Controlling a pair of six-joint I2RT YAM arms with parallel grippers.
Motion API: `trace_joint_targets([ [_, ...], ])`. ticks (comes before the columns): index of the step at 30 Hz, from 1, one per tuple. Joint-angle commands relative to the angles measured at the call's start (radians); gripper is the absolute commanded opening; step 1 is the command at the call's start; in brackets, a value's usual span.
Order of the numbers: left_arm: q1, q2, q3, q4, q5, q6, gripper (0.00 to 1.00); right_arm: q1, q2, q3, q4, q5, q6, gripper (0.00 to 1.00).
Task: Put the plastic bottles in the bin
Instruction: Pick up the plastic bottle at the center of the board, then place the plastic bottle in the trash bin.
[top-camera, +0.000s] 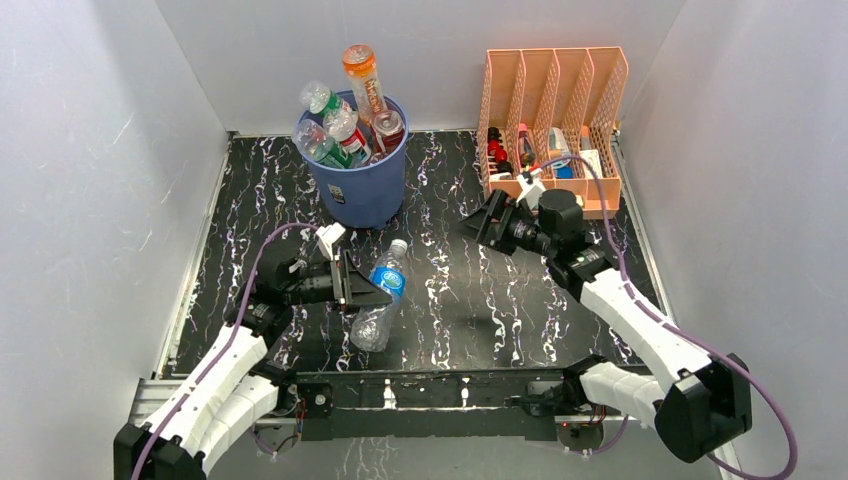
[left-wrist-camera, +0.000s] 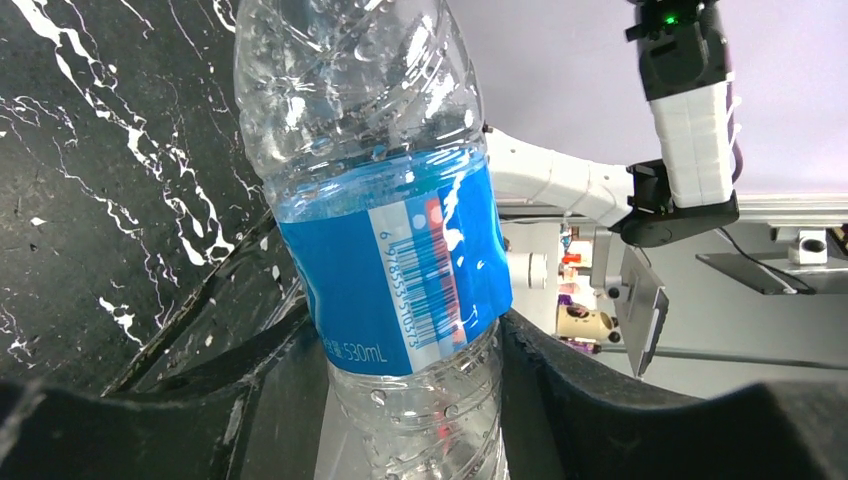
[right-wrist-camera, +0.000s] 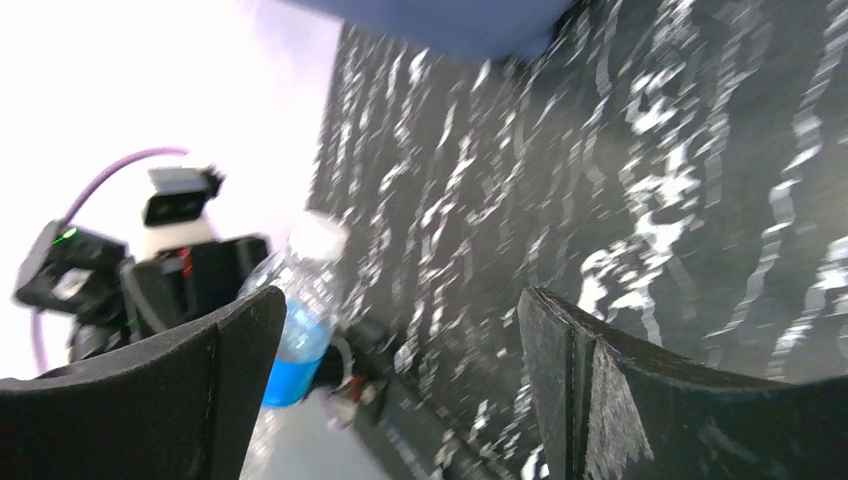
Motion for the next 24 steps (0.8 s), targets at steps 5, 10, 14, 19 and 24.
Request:
trace_joint_targets([
  [5, -0.003, 0.041, 0.086, 0.053, -0.022, -0.023, 0.53, 0.002, -0.007, -0.026, 0.249, -0.244, 0.185, 0.98],
  [10, -0.003, 0.079, 0.235, -0.018, -0.111, 0.051, 0.51, 0.001, -0.032, 0.026, 0.123, -0.209, 0.099, 0.98],
  [14, -0.003, 0.094, 0.44, -0.136, -0.273, 0.216, 0.51, 0.0, -0.063, 0.01, 0.09, -0.194, 0.078, 0.98],
  [19, -0.003, 0.197, 0.689, -0.203, -0.533, 0.478, 0.55, -0.001, -0.081, -0.045, 0.098, -0.21, 0.081, 0.98],
  [24, -0.003, 0.306, 0.739, -0.021, -0.755, 0.672, 0.57, 0.0, -0.113, -0.09, 0.095, -0.219, 0.084, 0.98],
])
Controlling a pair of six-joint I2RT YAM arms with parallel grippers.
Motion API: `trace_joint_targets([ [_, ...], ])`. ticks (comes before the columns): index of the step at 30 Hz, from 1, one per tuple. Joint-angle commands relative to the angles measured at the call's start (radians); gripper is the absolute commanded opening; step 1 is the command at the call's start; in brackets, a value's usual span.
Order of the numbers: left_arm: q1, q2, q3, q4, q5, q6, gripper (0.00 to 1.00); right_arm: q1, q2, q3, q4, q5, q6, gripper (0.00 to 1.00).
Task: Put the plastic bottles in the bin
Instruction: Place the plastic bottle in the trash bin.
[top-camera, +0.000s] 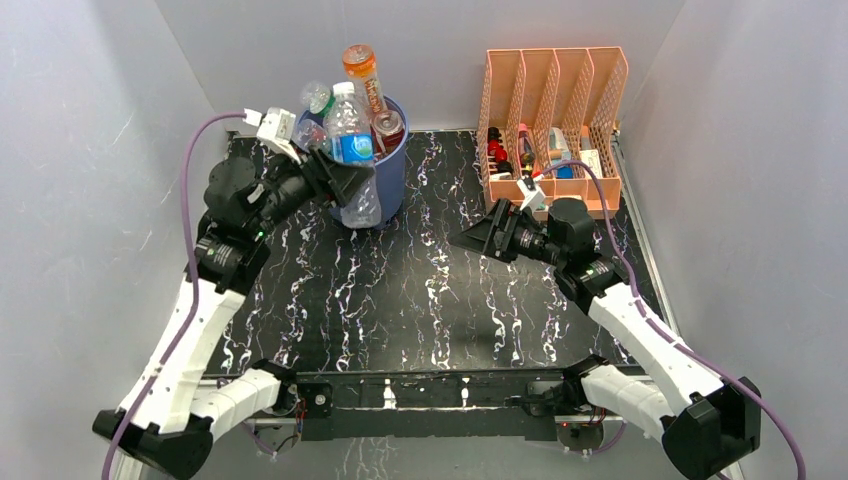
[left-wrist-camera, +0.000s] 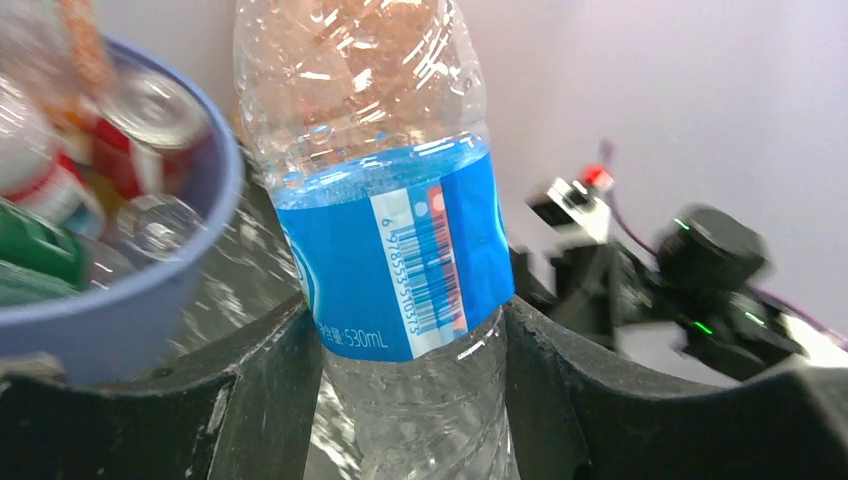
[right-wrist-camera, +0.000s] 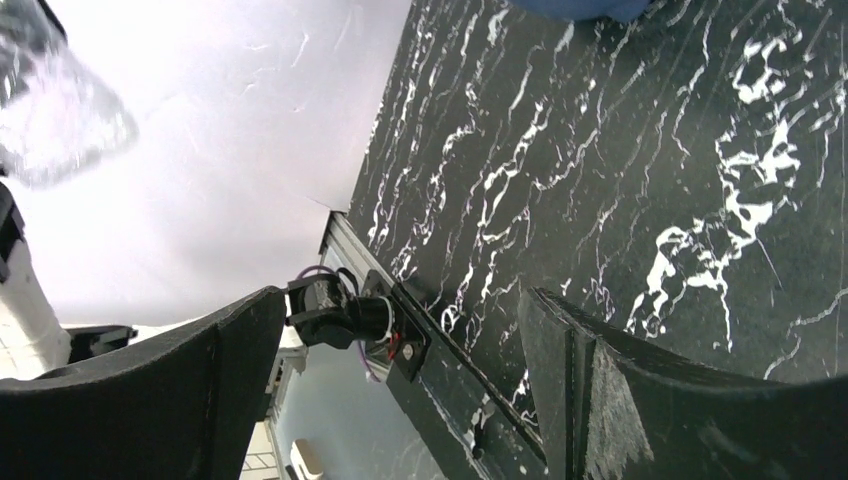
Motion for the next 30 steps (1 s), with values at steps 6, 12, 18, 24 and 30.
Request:
trace_joint_targets([
  [6, -0.003, 0.193, -0.058, 0.472, -0.377, 0.344, 0.57, -0.002, -0.07, -0.058, -0.009, -0.035, -0.023, 0.98],
  [12, -0.003, 0.34, -0.026, 0.665, -0.391, 0.397, 0.6, -0.006, -0.073, -0.014, -0.093, -0.045, -0.122, 0.98],
  [18, -0.006, 0.382, 0.002, 0.74, -0.386, 0.417, 0.61, -0.008, -0.058, -0.01, -0.115, -0.054, -0.157, 0.98],
  [24, -0.007, 0.371, -0.05, 0.841, -0.428, 0.457, 0.61, -0.013, -0.024, -0.033, -0.083, -0.072, -0.161, 0.98],
  [30, -0.007, 0.392, -0.138, 1.041, -0.464, 0.475, 0.63, -0.015, 0.008, -0.044, -0.054, -0.089, -0.155, 0.98],
])
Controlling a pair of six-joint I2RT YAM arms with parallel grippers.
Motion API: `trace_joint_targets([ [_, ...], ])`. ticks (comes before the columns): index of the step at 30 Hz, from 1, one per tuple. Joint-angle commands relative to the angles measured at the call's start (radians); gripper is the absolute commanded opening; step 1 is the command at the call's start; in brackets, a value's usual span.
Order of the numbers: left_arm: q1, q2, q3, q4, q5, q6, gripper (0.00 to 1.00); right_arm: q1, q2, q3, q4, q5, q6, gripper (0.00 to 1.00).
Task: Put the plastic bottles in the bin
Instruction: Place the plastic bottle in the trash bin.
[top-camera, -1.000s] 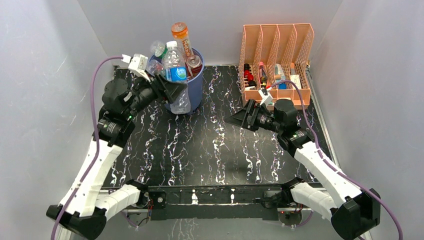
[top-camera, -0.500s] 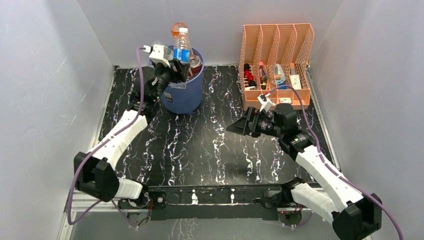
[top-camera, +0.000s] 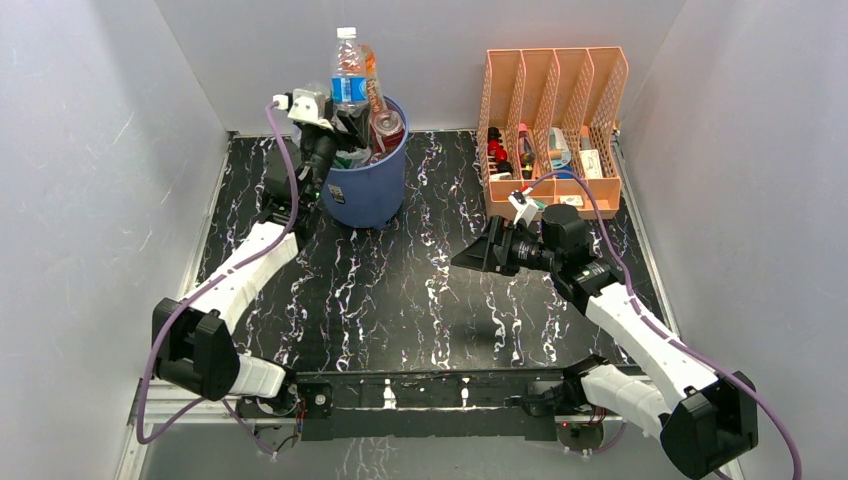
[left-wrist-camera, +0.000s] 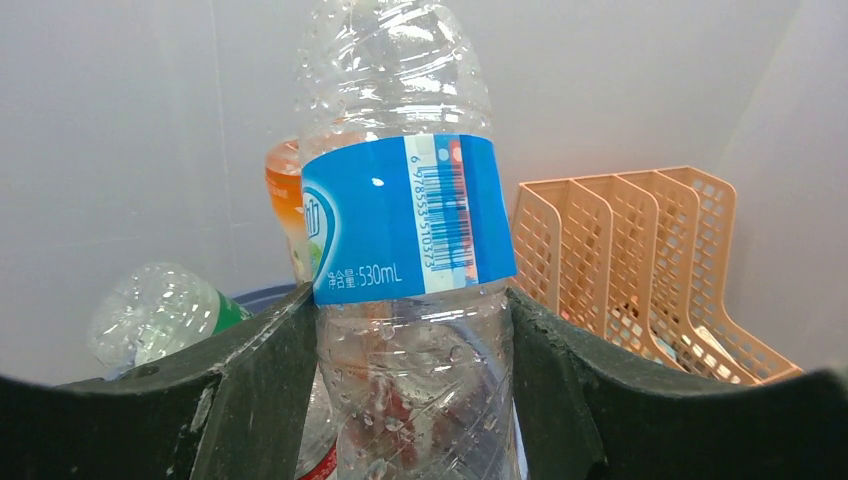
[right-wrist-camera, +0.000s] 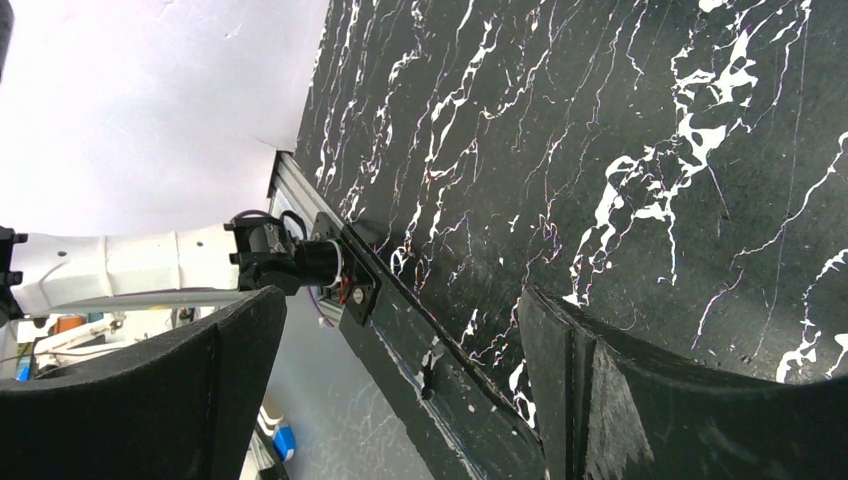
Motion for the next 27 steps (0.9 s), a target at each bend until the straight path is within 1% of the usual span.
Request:
trace_joint_targets([
  [1, -0.007, -0.015, -0.073, 0.253, -0.042, 0.037, 0.63, -0.008, 0.007, 0.012, 0.063, -0.036, -0.017, 0.98],
  [3, -0.013, 0.004, -0.089, 0.302, -0.056, 0.049, 0.63, -0.009, 0.007, 0.009, 0.057, -0.036, -0.019, 0.98],
  [7, -0.017, 0.062, -0.082, 0.383, -0.041, 0.058, 0.63, -0.014, 0.011, -0.001, 0.046, -0.038, -0.031, 0.98],
  [12, -0.033, 0.153, -0.04, 0.437, -0.027, 0.077, 0.65, -0.022, 0.025, -0.017, 0.053, -0.042, -0.036, 0.98],
  [18, -0.038, 0.231, -0.056, 0.529, -0.052, 0.103, 0.71, -0.03, 0.042, -0.032, 0.065, -0.045, -0.041, 0.98],
  [22, -0.038, 0.234, -0.082, 0.551, -0.051, 0.083, 0.71, -0.037, 0.062, -0.04, 0.081, -0.058, -0.044, 0.98],
  [27, -0.038, 0.173, -0.145, 0.546, -0.068, 0.043, 0.73, -0.044, 0.065, -0.053, 0.098, -0.073, -0.045, 0.98],
])
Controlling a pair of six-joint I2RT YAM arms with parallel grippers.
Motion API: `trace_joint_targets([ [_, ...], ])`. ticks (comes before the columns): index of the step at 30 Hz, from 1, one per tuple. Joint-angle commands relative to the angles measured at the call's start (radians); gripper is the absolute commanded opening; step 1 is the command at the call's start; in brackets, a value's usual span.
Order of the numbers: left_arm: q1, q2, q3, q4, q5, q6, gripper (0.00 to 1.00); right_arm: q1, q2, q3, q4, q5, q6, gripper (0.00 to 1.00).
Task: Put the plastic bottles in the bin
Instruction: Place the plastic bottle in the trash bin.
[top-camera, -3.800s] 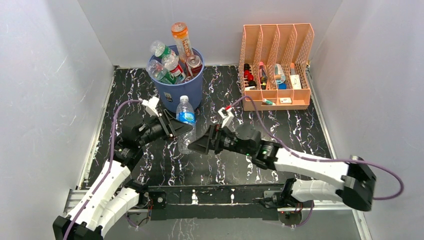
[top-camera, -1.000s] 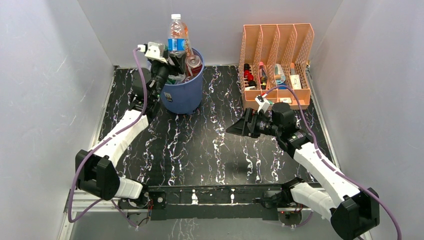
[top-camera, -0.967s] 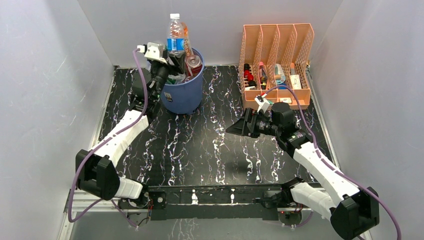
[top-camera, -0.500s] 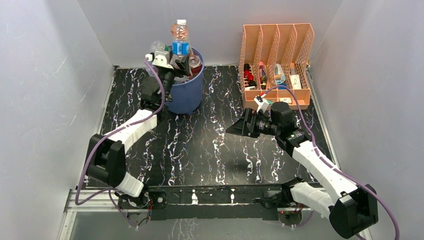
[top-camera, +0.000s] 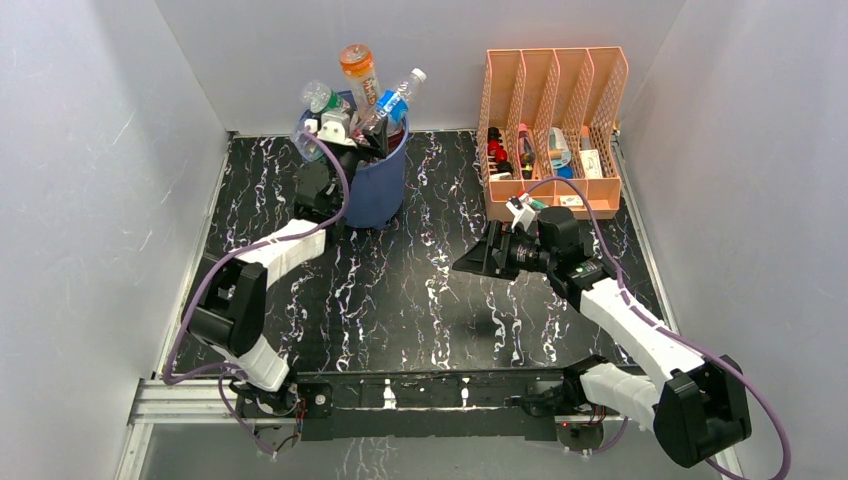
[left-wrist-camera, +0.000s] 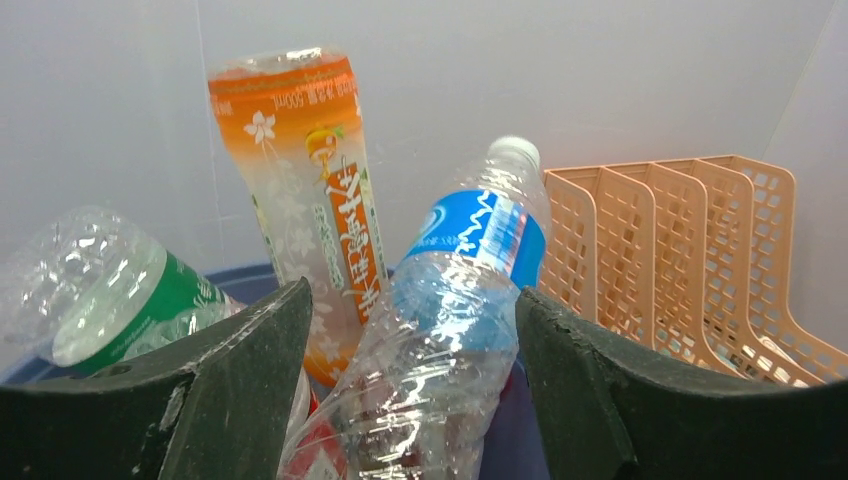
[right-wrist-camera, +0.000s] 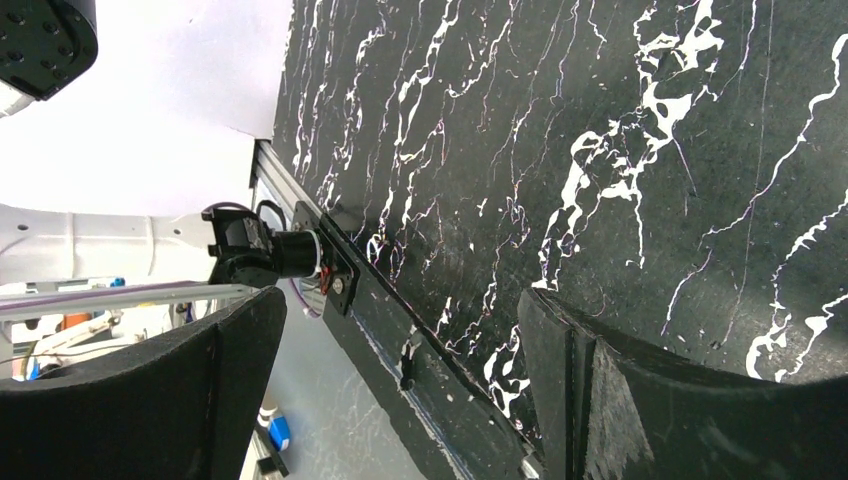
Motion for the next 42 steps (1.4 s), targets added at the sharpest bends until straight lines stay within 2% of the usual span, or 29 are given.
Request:
trace_joint_targets([
  [1, -0.005, -0.101, -0.049, 0.064, -0.019, -0.035, 0.73, -0.01, -0.004, -0.011, 0.07, -0.039, -0.02, 0.98],
  [10, -0.023, -0.218, -0.116, -0.067, -0.055, -0.054, 0.71, -0.016, -0.036, -0.024, 0.07, -0.052, -0.005, 0.98],
  [16, -0.031, -0.219, -0.091, -0.186, -0.082, -0.05, 0.53, -0.016, -0.067, -0.027, 0.048, -0.053, -0.004, 0.98],
  [27, -0.039, -0.201, -0.1, -0.29, -0.114, -0.047, 0.5, -0.016, -0.077, -0.051, 0.053, -0.055, -0.001, 0.98],
  [31, -0.038, -0.195, -0.109, -0.393, -0.176, -0.05, 0.5, -0.017, -0.065, -0.061, 0.079, -0.061, 0.009, 0.98],
  [33, -0.038, -0.16, -0.064, -0.521, -0.213, -0.069, 0.5, -0.016, -0.059, -0.065, 0.094, -0.067, 0.015, 0.98],
  [39, -0.038, -0.127, -0.055, -0.594, -0.227, -0.093, 0.5, -0.017, -0.049, -0.054, 0.113, -0.061, 0.032, 0.98],
  [42, -0.038, -0.13, -0.06, -0.604, -0.226, -0.094, 0.49, -0.018, -0.01, 0.006, 0.118, -0.035, 0.042, 0.98],
])
